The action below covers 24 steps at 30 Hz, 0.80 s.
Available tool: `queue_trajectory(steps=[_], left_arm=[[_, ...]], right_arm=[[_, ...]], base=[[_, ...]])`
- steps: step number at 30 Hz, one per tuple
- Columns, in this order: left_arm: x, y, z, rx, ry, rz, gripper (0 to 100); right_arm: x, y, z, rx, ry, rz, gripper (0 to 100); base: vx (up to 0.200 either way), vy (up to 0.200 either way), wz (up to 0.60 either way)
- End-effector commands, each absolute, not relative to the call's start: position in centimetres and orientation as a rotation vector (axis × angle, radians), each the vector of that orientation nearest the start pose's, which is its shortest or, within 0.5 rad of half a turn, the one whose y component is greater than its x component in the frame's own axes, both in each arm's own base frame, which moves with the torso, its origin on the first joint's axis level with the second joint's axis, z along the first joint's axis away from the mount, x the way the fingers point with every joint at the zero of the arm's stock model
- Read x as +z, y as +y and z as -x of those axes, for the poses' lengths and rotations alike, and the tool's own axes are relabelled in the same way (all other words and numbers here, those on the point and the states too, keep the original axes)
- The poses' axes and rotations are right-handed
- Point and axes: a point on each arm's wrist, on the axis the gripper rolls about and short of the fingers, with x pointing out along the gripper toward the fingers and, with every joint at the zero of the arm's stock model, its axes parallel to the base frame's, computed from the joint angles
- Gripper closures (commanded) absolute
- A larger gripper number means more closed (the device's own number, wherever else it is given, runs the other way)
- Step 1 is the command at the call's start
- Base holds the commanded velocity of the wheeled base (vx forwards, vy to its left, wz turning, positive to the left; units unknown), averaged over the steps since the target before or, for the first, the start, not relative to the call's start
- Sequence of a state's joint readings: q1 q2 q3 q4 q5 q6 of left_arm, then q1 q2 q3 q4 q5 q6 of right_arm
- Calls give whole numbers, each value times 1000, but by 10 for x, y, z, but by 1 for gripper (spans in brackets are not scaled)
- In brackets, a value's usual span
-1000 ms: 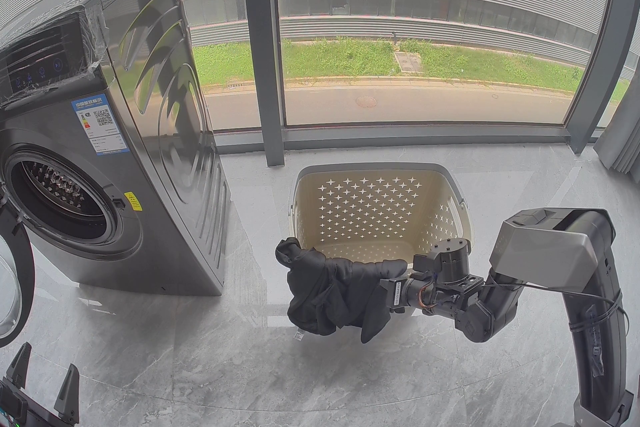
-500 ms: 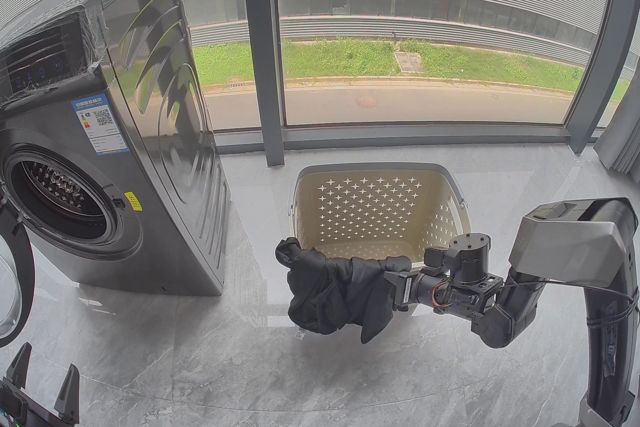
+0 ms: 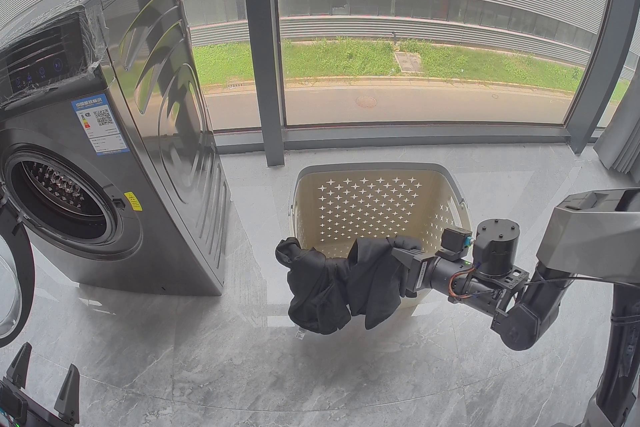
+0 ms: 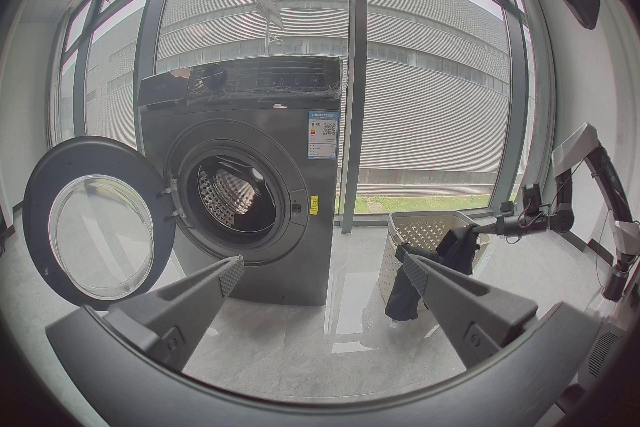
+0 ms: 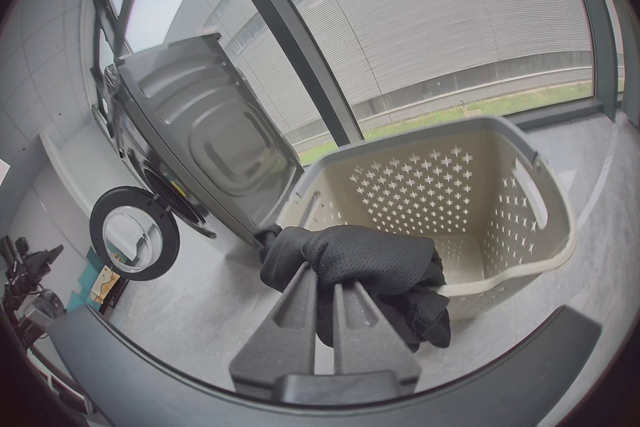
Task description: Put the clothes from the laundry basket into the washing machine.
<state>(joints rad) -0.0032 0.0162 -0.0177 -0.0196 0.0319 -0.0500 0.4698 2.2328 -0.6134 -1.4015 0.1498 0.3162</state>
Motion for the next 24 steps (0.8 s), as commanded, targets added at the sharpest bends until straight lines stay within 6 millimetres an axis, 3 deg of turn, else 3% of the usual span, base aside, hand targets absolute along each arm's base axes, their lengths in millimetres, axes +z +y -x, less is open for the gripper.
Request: queue_trajectory(steps=[1, 5, 9, 24], left_arm=[[78, 1, 23, 30, -21, 49, 0], [78, 1, 23, 32, -21, 49, 0], [78, 1, 23, 33, -22, 48, 0], [78, 1, 23, 32, -21, 49, 0]], right_arm=[[73, 157, -293, 605, 213, -283, 100], [109, 153, -277, 633, 117, -298, 100], [132, 148, -269, 637, 39, -292, 100], [194, 115, -232, 546, -86, -211, 100]], base=[[0, 0, 0], [0, 0, 0], [0, 0, 0], [0, 0, 0]])
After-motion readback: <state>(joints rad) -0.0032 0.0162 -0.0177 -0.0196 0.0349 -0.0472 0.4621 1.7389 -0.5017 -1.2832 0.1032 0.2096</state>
